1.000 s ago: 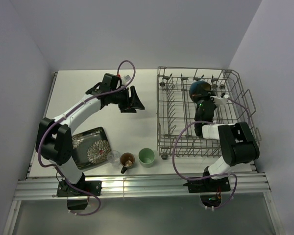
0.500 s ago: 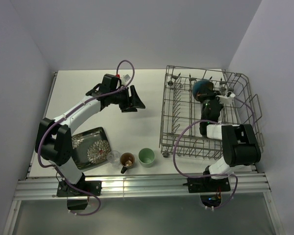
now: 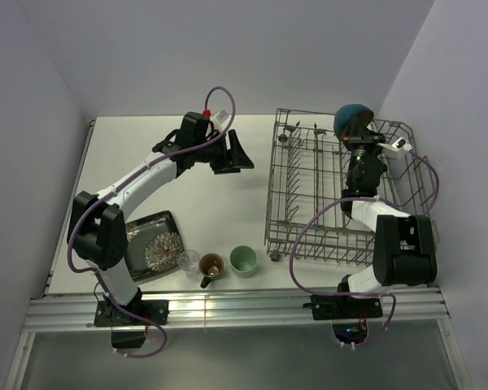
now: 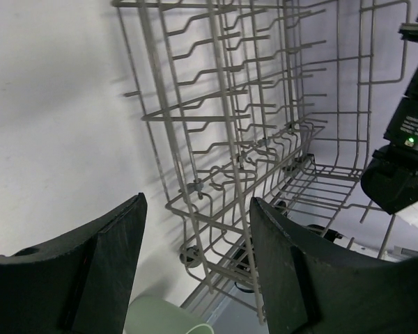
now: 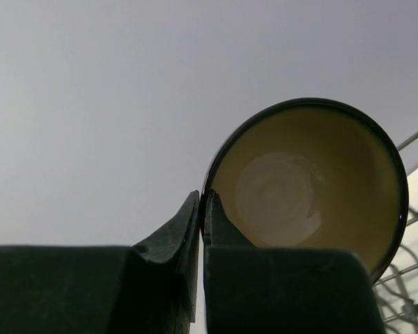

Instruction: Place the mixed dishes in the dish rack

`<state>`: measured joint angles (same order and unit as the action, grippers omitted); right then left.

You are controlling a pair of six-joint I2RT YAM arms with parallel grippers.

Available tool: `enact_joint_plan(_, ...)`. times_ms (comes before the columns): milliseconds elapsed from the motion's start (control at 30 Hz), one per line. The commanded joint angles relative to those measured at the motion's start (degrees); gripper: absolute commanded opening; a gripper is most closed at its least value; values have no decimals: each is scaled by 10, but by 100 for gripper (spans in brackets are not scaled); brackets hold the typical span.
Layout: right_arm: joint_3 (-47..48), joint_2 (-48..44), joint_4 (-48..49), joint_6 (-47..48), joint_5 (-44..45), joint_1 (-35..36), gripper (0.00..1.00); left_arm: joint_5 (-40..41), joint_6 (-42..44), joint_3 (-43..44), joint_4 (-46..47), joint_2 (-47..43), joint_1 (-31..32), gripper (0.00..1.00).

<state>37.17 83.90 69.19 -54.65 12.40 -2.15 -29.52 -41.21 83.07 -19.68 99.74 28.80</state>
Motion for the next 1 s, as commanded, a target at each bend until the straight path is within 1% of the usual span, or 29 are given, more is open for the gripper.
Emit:
enact_joint_plan(0, 6, -24, 193, -14, 2, -20, 0, 6, -1, 27, 25, 8, 15, 66)
enact_joint_plan(267, -42, -14, 236, -12, 0, -45, 0, -2, -3, 13, 39, 20, 22, 66)
enact_joint_plan(533, -40, 7, 238, -18, -37, -79, 0, -11, 6, 17, 40, 26, 21, 66)
enact_joint_plan(700, -45, 18, 243, -21, -37, -85, 0, -14, 3, 10, 47, 27, 22, 67)
enact_joint_plan(833, -43, 49, 263, -38, -39, -86, 0, -15, 6, 16, 45, 32, 22, 67)
enact_joint_plan(967, -53, 59, 278, -59, -30, -86, 0, -19, 5, 16, 44, 32, 21, 67)
